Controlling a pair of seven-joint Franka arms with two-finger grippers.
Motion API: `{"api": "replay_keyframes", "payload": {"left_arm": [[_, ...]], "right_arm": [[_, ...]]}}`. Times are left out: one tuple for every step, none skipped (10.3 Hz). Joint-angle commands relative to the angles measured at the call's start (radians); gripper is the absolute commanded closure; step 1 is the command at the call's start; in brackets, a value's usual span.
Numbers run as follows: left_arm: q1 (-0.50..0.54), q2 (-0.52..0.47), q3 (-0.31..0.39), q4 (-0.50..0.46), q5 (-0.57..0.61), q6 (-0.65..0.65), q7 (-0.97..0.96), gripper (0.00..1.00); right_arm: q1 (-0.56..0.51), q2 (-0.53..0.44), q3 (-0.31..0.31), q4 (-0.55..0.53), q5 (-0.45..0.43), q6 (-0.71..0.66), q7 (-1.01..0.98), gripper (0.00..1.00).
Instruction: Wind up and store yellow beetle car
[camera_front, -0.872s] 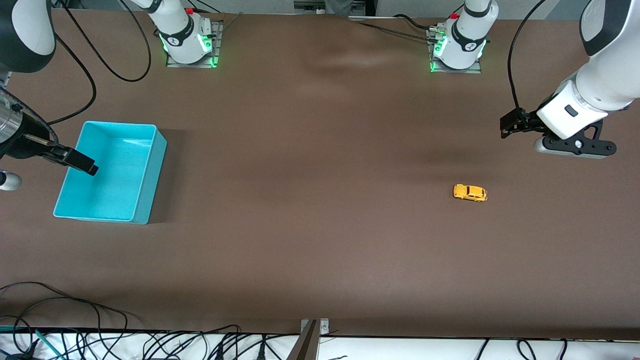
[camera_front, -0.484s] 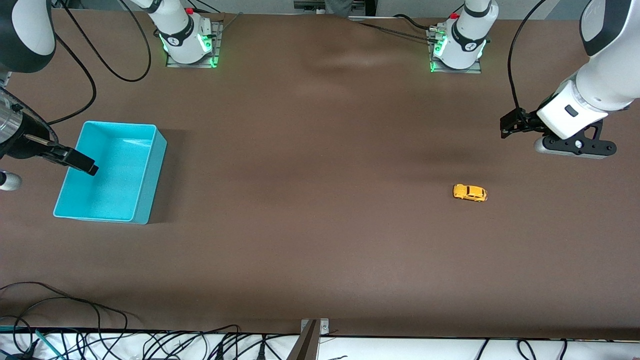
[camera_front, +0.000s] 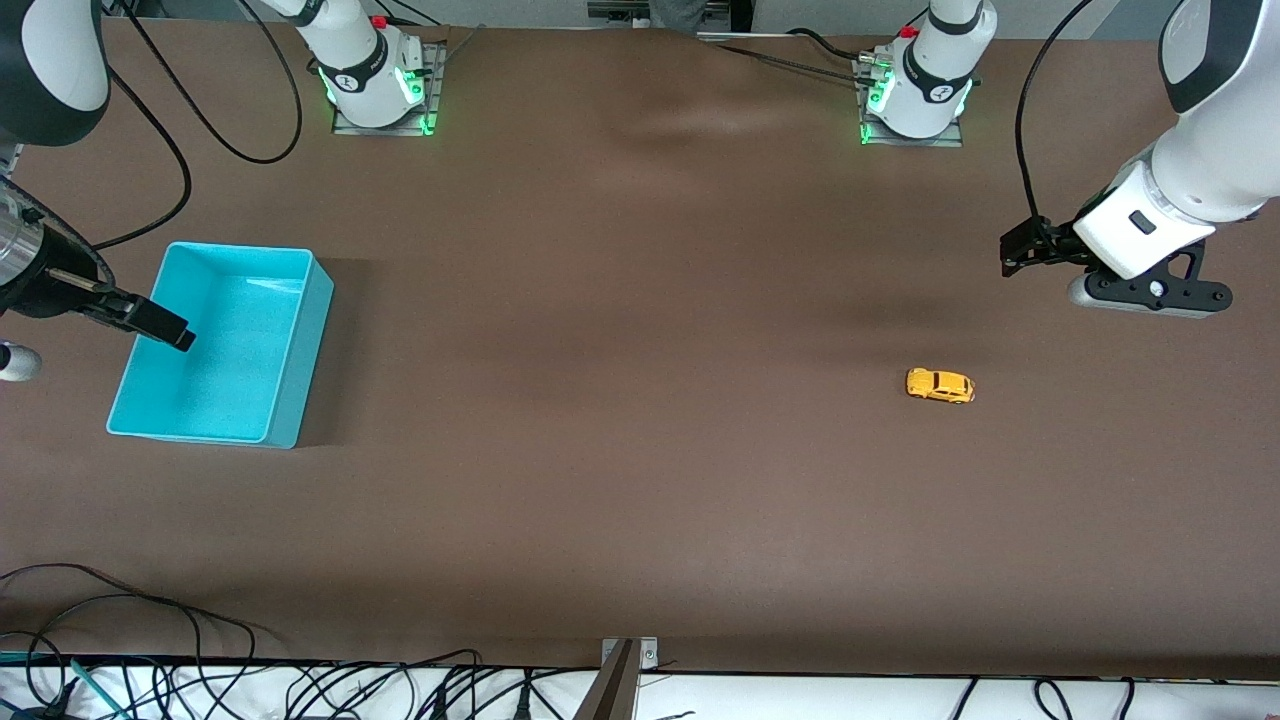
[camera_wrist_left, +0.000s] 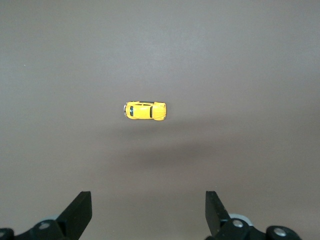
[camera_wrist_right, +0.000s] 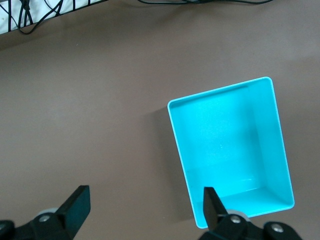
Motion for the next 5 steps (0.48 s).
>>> {"api": "replay_keyframes", "payload": {"left_arm": [[0.016,-0.016,-0.010,-0.018,-0.026,-0.003,0.027,0.00],[0.016,-0.016,-0.008,-0.018,-0.026,-0.003,0.027,0.00],[0.016,-0.013,-0.010,-0.018,-0.026,-0.001,0.027,0.00],[0.016,-0.010,-0.010,-0.016,-0.026,-0.001,0.027,0.00],[0.016,-0.010,-0.010,-0.016,-0.026,-0.001,0.027,0.00]], "right_arm": [[-0.009,-0.009,0.002,0.002,0.009,-0.001,-0.006,0.00],[-0.011,-0.011,-0.003,0.005,0.009,-0.001,-0.009,0.00],[-0.011,-0.014,-0.014,0.005,0.009,-0.001,-0.010,0.00],[-0.011,-0.014,-0.018,0.005,0.010,-0.001,-0.010,0.00],[-0.011,-0.014,-0.020,0.006,0.010,-0.001,-0.007,0.00]]}}
